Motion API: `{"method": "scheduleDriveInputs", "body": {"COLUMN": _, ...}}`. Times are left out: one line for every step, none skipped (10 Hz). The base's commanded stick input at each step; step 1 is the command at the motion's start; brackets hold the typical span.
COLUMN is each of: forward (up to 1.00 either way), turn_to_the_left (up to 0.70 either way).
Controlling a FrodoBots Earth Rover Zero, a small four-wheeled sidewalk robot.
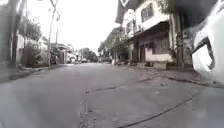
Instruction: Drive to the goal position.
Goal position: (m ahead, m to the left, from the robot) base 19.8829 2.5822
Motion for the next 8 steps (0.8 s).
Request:
{"method": "scheduleDriveInputs", "body": {"forward": 1.00, "turn_to_the_left": 0.00}}
{"method": "scheduleDriveInputs", "body": {"forward": 1.00, "turn_to_the_left": 0.02}}
{"method": "scheduleDriveInputs", "body": {"forward": 1.00, "turn_to_the_left": 0.01}}
{"method": "scheduleDriveInputs", "body": {"forward": 1.00, "turn_to_the_left": 0.00}}
{"method": "scheduleDriveInputs", "body": {"forward": 1.00, "turn_to_the_left": 0.00}}
{"method": "scheduleDriveInputs", "body": {"forward": 1.00, "turn_to_the_left": 0.01}}
{"method": "scheduleDriveInputs", "body": {"forward": 1.00, "turn_to_the_left": 0.04}}
{"method": "scheduleDriveInputs", "body": {"forward": 1.00, "turn_to_the_left": 0.02}}
